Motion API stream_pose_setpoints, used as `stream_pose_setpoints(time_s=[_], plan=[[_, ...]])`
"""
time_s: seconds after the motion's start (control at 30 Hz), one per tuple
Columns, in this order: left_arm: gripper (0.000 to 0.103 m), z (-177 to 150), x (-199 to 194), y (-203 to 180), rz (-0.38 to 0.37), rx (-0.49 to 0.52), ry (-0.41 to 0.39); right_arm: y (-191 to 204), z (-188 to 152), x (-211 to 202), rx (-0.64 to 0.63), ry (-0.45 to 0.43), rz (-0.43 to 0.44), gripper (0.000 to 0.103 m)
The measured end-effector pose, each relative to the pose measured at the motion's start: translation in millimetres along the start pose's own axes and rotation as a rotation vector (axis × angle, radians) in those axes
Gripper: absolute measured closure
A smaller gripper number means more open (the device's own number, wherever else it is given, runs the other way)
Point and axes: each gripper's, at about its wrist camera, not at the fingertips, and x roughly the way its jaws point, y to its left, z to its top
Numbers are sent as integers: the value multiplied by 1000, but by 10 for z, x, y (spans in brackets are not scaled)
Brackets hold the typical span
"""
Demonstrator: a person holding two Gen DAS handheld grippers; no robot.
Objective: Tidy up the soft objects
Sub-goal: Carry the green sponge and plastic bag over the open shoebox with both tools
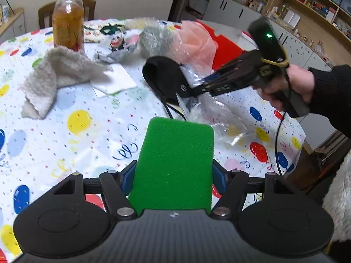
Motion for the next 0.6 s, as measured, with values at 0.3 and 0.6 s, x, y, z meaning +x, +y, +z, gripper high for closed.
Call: stream_pose_setpoints(time_s=[0.3,0.6], plan=[[34,434,-32,-209,1,58,-57,-146,-16,-646,91,-79,20,79],[34,1155,208,-697,7,134,-104,-707,-18,-1146,182,-132,-7,79]])
